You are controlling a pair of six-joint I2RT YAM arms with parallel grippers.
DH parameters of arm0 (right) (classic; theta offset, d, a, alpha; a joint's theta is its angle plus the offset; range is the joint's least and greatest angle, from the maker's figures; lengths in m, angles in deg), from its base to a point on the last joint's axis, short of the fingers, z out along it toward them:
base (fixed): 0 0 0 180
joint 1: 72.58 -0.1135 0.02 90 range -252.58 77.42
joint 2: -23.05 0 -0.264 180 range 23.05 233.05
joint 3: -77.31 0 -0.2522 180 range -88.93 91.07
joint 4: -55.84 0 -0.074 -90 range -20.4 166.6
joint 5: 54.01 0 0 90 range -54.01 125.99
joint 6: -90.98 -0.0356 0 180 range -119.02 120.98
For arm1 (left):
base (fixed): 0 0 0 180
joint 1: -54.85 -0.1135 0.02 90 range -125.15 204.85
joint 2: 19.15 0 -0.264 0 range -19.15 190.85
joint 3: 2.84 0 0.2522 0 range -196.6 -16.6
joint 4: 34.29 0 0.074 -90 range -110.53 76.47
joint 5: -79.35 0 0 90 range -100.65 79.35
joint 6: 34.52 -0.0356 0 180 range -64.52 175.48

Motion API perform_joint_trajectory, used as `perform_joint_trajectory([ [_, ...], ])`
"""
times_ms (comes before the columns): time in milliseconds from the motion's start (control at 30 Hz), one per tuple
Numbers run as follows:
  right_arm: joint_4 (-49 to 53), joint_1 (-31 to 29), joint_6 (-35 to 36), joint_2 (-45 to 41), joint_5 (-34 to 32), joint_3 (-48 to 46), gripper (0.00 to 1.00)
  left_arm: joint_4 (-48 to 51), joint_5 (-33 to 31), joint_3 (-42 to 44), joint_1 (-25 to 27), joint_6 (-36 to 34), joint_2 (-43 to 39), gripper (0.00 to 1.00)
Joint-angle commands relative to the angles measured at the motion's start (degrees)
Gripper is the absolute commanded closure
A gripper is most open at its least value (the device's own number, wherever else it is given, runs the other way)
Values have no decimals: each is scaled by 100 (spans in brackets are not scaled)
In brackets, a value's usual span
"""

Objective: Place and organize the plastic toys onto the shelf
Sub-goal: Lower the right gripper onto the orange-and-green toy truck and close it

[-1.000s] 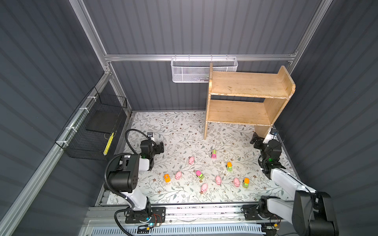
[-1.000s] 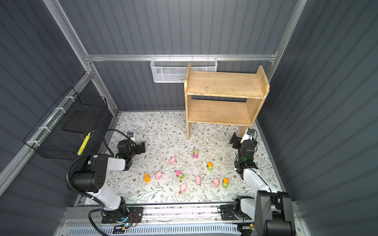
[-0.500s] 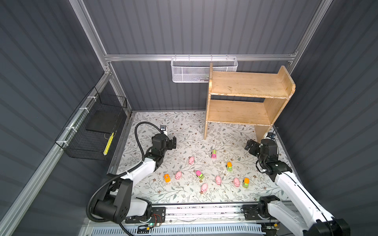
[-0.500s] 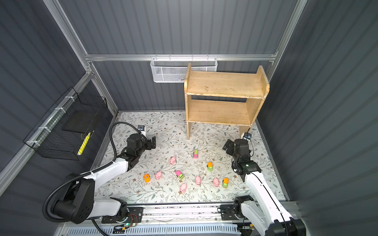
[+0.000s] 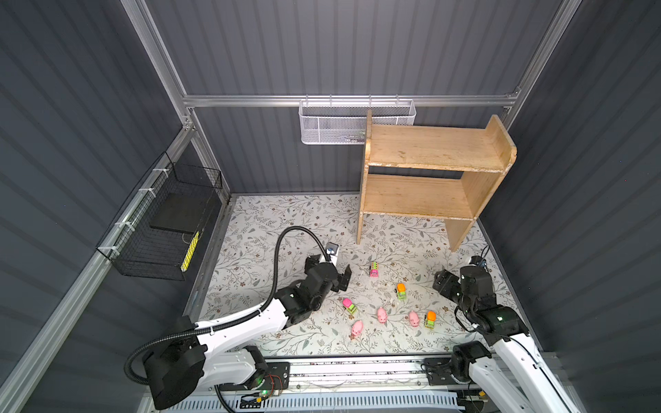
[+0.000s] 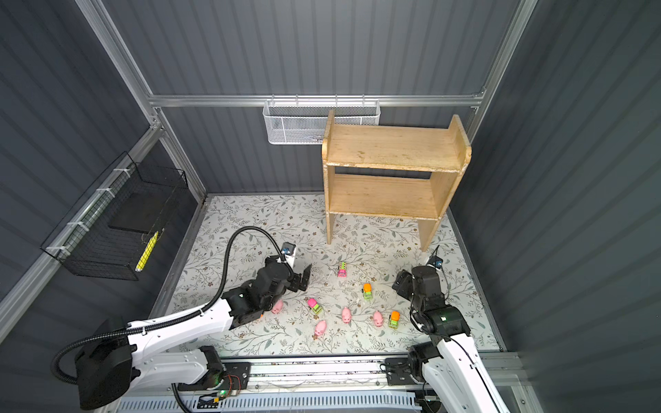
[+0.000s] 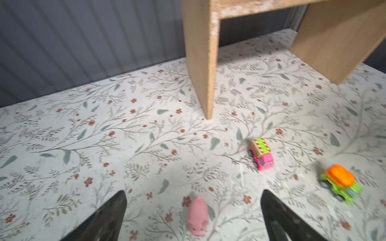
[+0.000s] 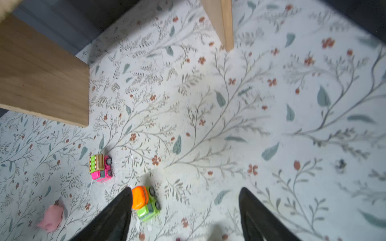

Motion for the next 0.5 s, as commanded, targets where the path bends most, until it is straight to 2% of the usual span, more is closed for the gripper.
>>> perform_joint_trajectory([
  [0,986,-393,-705,129,-174,179,32,346,-528,-315,364,169,115,0],
  [100,1293,-807,-1142,116,-427,180,38,489,-332,-400,475,250,179,0],
  [267,1666,-1351,-1708,-109,-586,130,40,606,-73,-400,478,212,203,0],
  [467,1840,-1795,-2262,25,-765,-129,41,501,84,-388,478,-81,291,0],
])
